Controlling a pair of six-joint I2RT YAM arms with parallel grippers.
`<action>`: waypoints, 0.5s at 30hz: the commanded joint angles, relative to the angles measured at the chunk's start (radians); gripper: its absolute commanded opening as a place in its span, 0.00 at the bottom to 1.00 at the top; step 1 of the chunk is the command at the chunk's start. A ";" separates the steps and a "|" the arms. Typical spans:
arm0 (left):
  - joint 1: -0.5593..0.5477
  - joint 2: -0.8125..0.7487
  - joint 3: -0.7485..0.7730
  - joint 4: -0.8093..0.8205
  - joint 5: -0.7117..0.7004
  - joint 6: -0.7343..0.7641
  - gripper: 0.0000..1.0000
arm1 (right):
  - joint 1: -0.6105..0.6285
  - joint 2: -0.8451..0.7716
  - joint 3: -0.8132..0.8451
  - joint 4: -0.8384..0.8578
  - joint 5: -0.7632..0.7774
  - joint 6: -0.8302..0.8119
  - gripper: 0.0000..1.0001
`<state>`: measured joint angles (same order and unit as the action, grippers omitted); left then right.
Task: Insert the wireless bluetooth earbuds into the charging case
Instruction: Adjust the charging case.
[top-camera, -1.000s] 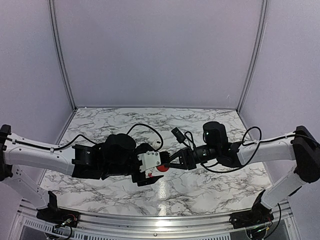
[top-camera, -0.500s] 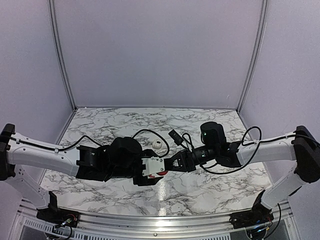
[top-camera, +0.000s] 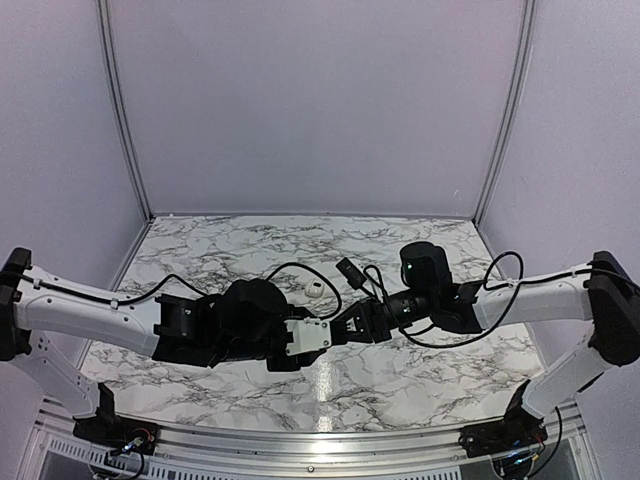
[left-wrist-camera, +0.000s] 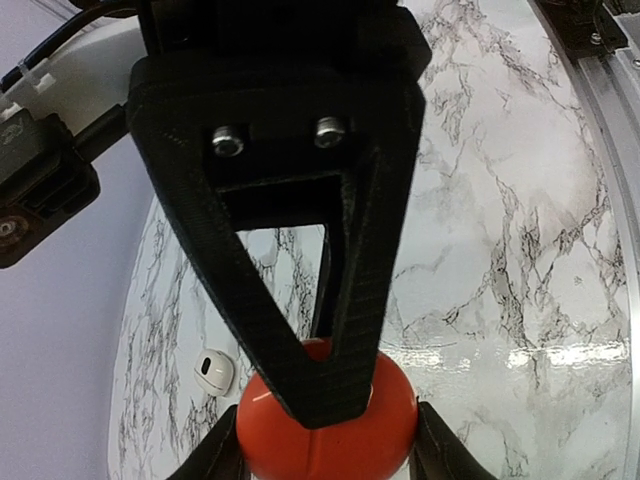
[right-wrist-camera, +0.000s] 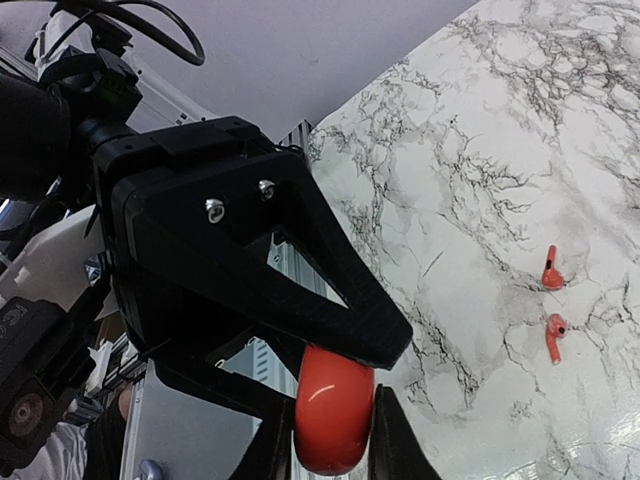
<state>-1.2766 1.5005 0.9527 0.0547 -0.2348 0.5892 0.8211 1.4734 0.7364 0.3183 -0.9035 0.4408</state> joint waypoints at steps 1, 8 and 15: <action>-0.004 -0.009 -0.007 0.090 -0.064 -0.031 0.38 | 0.011 -0.024 0.018 0.019 0.024 0.005 0.20; -0.004 0.005 0.004 0.138 -0.093 -0.104 0.33 | 0.012 -0.047 -0.030 0.128 0.067 0.061 0.20; -0.004 0.018 0.015 0.151 -0.100 -0.123 0.33 | 0.010 -0.041 -0.034 0.183 0.081 0.095 0.13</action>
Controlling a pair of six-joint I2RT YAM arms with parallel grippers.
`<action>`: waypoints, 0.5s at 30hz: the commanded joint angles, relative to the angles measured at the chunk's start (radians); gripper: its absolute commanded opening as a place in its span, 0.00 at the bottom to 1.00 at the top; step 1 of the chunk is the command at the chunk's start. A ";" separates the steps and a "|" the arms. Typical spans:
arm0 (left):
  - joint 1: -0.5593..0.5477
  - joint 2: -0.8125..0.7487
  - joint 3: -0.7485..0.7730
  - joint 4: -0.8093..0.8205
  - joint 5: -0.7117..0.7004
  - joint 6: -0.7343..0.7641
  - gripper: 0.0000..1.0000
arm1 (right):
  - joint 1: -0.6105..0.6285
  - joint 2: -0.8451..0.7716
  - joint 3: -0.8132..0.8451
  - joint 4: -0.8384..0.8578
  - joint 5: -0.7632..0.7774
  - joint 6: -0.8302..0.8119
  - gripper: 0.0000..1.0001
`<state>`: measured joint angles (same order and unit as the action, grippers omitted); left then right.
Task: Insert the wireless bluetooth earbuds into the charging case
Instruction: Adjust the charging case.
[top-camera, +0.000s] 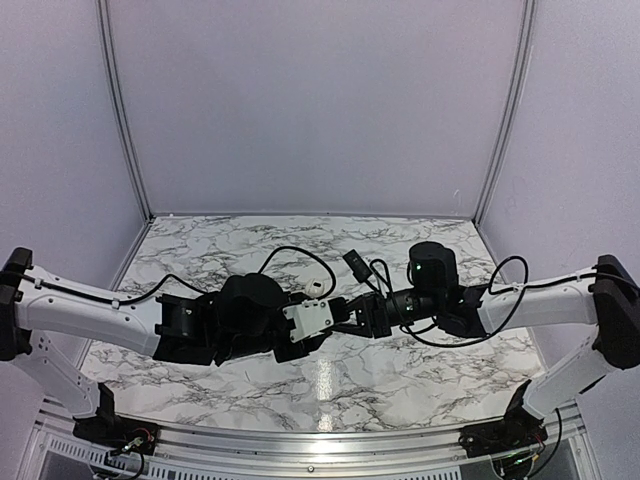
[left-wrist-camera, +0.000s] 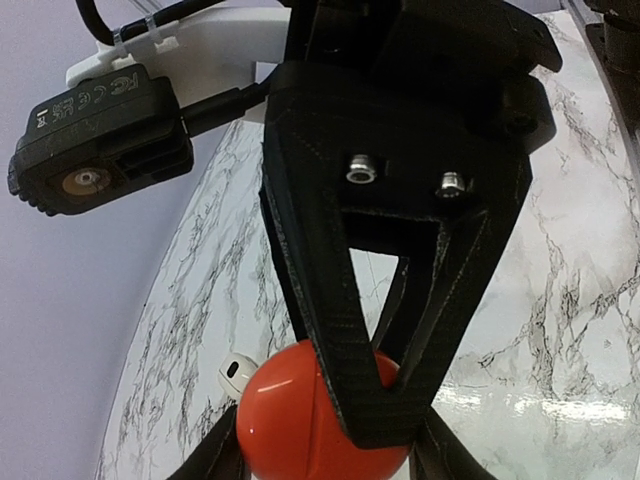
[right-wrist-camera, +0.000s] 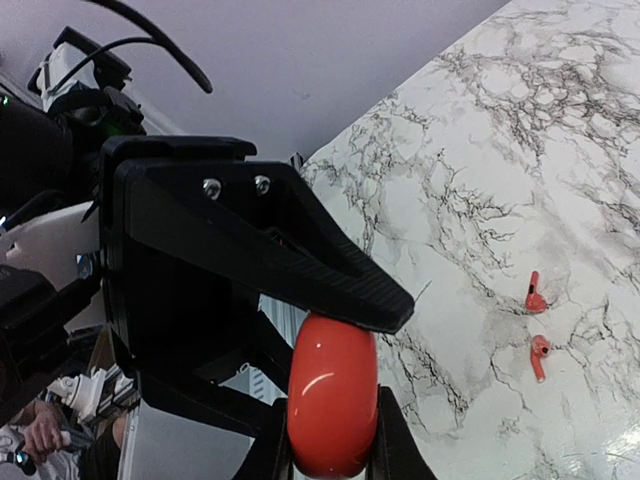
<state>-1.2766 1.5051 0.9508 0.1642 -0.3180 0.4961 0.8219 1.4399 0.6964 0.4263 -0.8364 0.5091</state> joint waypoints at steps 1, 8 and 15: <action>-0.003 0.013 0.018 0.044 -0.019 -0.031 0.33 | 0.010 -0.007 0.007 0.073 0.016 0.025 0.12; -0.004 0.020 0.022 0.064 -0.048 -0.047 0.33 | 0.010 -0.013 0.006 0.091 0.034 0.040 0.09; -0.004 0.031 0.030 0.084 -0.061 -0.078 0.33 | 0.010 -0.014 -0.006 0.138 0.051 0.063 0.09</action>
<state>-1.2766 1.5127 0.9512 0.1913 -0.3637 0.4500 0.8219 1.4399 0.6880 0.4808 -0.7933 0.5472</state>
